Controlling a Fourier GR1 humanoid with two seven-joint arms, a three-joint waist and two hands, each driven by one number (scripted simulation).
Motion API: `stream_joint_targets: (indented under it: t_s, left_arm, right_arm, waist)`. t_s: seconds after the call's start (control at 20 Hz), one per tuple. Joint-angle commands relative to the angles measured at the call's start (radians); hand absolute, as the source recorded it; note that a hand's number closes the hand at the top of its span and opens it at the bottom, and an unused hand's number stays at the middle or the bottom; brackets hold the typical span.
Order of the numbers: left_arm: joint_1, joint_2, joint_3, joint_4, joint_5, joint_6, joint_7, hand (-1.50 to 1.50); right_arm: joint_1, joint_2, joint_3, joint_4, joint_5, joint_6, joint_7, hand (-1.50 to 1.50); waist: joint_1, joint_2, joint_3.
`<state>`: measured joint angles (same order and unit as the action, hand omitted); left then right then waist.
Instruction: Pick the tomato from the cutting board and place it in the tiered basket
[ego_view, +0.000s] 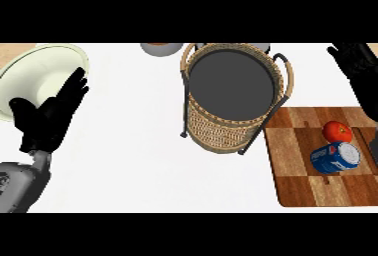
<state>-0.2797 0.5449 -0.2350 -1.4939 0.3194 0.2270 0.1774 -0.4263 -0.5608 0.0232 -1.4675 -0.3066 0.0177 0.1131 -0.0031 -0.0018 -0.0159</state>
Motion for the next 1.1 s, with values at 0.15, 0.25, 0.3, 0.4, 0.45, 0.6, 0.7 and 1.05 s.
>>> stream_joint_targets:
  t_s: [0.15,0.25,0.3,0.4,0.45,0.6,0.7,1.05]
  left_arm:
    - [0.176,-0.062,-0.004,0.048,-0.036,0.104,-0.044,0.00]
    - [0.229,-0.070,0.011,0.091,-0.041,0.140,-0.052,0.00]
    - [0.204,-0.068,0.014,0.077,-0.019,0.123,-0.025,0.00]
    - [0.254,-0.094,0.015,0.090,-0.010,0.141,-0.041,0.00]
    - [0.251,-0.110,0.014,0.085,-0.016,0.164,-0.039,0.00]
    - [0.309,-0.147,-0.027,0.075,-0.037,0.162,-0.100,0.00]
    - [0.338,-0.190,-0.054,0.085,-0.069,0.189,-0.146,0.00]
    - [0.352,-0.225,-0.096,0.091,-0.110,0.199,-0.183,0.00]
  right_arm:
    - [0.110,-0.144,-0.247,0.045,0.167,-0.310,-0.025,1.50]
    - [0.129,-0.190,-0.348,0.109,0.235,-0.454,-0.020,1.50]
    - [0.235,-0.222,-0.341,0.236,0.290,-0.489,0.107,1.50]
    - [0.212,-0.120,-0.506,0.237,0.222,-0.703,0.093,-1.50]
    - [0.219,-0.087,-0.548,0.225,0.218,-0.779,0.077,-1.50]
    - [0.287,0.048,-0.574,0.131,0.276,-0.982,-0.025,-1.50]
    - [0.396,0.125,-0.564,-0.043,0.264,-0.986,-0.049,-1.50]
    - [0.593,0.101,-0.275,-0.186,0.444,-0.868,0.409,-1.50]
  waist:
    - [-0.048,-0.013,0.014]
    - [-0.060,-0.006,0.011]
    - [-0.137,0.025,0.002]
    - [-0.136,-0.011,0.016]
    - [-0.130,-0.016,0.018]
    - [-0.070,-0.014,0.015]
    - [-0.055,-0.012,0.014]
    - [-0.009,0.001,0.007]
